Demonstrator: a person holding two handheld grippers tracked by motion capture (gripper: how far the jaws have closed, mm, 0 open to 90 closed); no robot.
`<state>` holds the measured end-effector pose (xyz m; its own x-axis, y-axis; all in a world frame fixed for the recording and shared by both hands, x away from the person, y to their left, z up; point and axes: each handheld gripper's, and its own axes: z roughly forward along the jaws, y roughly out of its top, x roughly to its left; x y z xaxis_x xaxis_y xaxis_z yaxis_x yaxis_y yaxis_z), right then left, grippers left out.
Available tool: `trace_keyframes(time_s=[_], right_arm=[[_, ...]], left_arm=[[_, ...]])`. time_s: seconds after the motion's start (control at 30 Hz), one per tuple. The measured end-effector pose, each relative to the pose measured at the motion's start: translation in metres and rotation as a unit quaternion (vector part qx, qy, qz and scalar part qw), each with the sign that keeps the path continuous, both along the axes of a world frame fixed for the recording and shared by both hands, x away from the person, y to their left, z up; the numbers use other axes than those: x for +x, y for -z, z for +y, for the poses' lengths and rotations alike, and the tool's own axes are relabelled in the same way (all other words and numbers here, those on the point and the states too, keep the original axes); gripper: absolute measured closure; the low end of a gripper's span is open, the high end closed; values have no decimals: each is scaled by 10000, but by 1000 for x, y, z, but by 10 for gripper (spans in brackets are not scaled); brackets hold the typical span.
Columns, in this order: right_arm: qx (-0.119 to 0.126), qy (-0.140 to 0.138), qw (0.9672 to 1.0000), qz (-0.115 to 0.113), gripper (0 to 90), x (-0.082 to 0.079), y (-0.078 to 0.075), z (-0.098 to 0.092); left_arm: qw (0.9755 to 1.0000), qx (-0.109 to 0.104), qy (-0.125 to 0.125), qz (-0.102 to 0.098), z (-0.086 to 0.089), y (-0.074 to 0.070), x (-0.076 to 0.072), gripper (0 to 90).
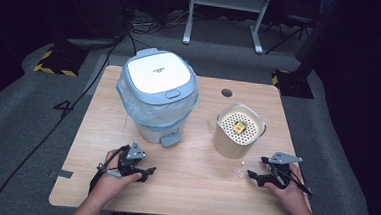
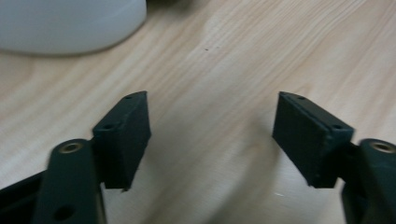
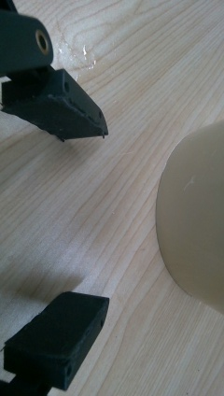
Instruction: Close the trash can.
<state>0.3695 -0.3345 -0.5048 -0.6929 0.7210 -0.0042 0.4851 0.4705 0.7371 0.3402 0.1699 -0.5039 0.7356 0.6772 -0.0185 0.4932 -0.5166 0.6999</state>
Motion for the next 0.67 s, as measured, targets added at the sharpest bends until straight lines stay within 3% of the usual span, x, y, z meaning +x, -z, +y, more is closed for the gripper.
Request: trace_keyframes(time_s=[0.17, 0.53, 0.67], right_arm=[[1, 1, 10000, 0, 150, 0, 0, 0], [-6, 3, 10000, 1, 149, 0, 0, 0], [0, 1, 10000, 1, 150, 0, 0, 0]], left_arm=[[9998, 72, -195, 70, 2, 1, 4, 118], [9997, 66, -207, 89, 3, 1, 5, 116], [9994, 94, -328, 65, 2, 1, 4, 105]])
